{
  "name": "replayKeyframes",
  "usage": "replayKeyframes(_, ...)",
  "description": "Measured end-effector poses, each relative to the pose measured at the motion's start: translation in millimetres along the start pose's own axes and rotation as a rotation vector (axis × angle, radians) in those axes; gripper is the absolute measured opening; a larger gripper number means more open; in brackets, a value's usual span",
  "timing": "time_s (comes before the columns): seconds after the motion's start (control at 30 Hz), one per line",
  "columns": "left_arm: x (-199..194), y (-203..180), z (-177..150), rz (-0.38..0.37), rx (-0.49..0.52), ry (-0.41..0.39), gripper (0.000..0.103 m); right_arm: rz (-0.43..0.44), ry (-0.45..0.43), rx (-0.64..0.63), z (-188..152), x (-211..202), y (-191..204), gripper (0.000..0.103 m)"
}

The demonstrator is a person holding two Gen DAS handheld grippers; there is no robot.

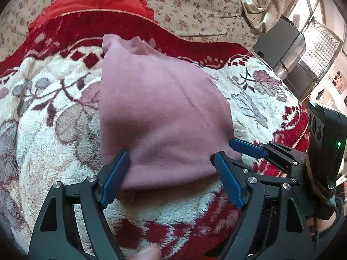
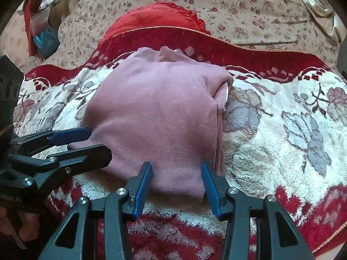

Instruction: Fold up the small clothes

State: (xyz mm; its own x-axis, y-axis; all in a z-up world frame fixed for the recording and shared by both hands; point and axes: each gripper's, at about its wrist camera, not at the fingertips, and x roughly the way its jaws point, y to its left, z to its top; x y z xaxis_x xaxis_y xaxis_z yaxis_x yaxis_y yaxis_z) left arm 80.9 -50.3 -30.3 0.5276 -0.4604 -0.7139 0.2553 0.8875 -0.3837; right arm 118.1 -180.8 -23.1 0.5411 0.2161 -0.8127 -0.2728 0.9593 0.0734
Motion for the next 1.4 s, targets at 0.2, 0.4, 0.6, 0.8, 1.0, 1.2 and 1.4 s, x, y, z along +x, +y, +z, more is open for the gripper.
replayKeyframes(0.2, -42.5, -4.8, 13.1, -0.064, -0.011, -0.113, 0.083, 0.009, 0.001, -0.001, 0.8, -0.1, 1.2, 0.046)
replayKeyframes(0.4, -54.3, 7.1, 26.4, 0.074, -0.052, -0.046, 0.090, 0.050, -0.103, 0.064, 3.1, -30.1, -6.8, 0.046)
replayKeyframes(0.6, -50.9, -1.8, 17.3, 0.289, -0.044, 0.041, 0.090, -0.108, -0.239, 0.094, -14.7, -72.8, 2.9, 0.046)
replayKeyframes(0.8, -55.5, -15.3, 7.6, 0.330, 0.001, 0.035, 0.090, -0.125, -0.335, 0.072, -31.5, -96.3, 17.0, 0.046)
replayKeyframes(1.0, -56.9, -19.2, 7.6, 0.317, 0.009, 0.033, 0.090, -0.132, -0.341, 0.093, -31.1, -94.9, 13.9, 0.046)
replayKeyframes(1.2, -53.8, -21.7, 6.2, 0.328, 0.026, 0.045, 0.090, -0.114, -0.308, 0.096, -31.4, -87.7, 13.2, 0.046)
replayKeyframes(1.4, -50.4, -23.6, 4.3, 0.319, 0.037, 0.051, 0.090, -0.114, -0.277, 0.096, -31.4, -79.9, 15.3, 0.046)
